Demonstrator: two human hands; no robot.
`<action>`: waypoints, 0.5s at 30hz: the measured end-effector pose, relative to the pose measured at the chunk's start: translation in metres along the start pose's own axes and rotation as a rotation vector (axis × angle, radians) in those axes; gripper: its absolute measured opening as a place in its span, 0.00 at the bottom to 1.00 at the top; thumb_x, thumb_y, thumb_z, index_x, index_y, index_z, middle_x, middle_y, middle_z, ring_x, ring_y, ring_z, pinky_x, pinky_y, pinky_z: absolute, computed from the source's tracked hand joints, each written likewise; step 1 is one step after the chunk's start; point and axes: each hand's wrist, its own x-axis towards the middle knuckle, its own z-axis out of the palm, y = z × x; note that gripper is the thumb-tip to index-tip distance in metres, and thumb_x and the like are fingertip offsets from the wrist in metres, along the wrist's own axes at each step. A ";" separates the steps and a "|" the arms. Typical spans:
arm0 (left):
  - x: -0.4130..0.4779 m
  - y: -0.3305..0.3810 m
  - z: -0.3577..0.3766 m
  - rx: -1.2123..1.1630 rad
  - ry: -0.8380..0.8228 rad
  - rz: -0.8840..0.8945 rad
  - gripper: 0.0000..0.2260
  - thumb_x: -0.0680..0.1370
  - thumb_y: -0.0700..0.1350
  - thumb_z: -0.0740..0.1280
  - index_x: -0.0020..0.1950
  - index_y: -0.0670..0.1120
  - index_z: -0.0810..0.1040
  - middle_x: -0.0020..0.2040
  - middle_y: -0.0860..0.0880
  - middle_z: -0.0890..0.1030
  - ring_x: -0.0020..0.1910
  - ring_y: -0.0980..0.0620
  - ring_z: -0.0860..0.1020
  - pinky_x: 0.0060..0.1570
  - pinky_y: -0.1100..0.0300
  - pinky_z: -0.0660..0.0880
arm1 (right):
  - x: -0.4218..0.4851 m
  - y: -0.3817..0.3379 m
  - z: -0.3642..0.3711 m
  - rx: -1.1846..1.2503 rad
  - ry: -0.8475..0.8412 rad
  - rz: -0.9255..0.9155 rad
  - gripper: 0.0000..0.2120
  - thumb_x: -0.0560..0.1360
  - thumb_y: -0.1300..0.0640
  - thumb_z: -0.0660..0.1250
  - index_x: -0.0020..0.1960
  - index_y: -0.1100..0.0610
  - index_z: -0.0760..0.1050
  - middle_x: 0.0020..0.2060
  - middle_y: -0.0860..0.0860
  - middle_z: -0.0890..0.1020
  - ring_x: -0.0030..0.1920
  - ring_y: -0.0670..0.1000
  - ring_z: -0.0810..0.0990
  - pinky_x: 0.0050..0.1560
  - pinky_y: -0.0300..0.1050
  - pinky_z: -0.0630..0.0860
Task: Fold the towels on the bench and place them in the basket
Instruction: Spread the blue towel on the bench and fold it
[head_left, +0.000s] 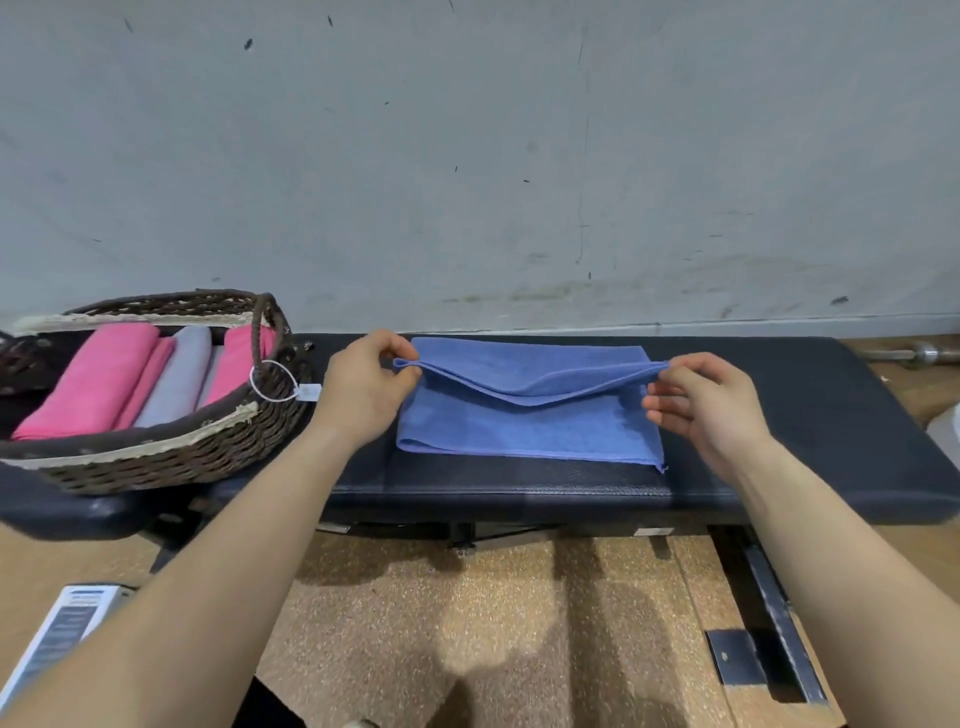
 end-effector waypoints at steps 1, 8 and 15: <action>-0.003 -0.001 -0.001 0.009 -0.027 0.003 0.04 0.75 0.41 0.71 0.46 0.50 0.79 0.43 0.57 0.80 0.36 0.63 0.77 0.39 0.68 0.70 | -0.001 0.002 -0.001 -0.050 -0.001 -0.014 0.03 0.79 0.65 0.65 0.50 0.61 0.77 0.39 0.62 0.82 0.36 0.56 0.82 0.40 0.47 0.82; -0.021 -0.020 0.001 0.149 -0.195 0.063 0.09 0.73 0.39 0.70 0.42 0.53 0.76 0.39 0.53 0.78 0.36 0.54 0.75 0.39 0.60 0.72 | -0.005 0.019 -0.005 -0.255 -0.011 -0.005 0.10 0.78 0.57 0.69 0.46 0.65 0.78 0.35 0.61 0.81 0.31 0.55 0.80 0.35 0.47 0.82; -0.027 -0.025 0.001 0.198 -0.243 0.136 0.08 0.72 0.40 0.70 0.44 0.53 0.76 0.46 0.56 0.78 0.43 0.54 0.77 0.47 0.55 0.75 | -0.006 0.023 -0.016 -0.375 -0.028 0.070 0.06 0.74 0.65 0.72 0.46 0.59 0.76 0.41 0.60 0.83 0.35 0.56 0.85 0.36 0.48 0.82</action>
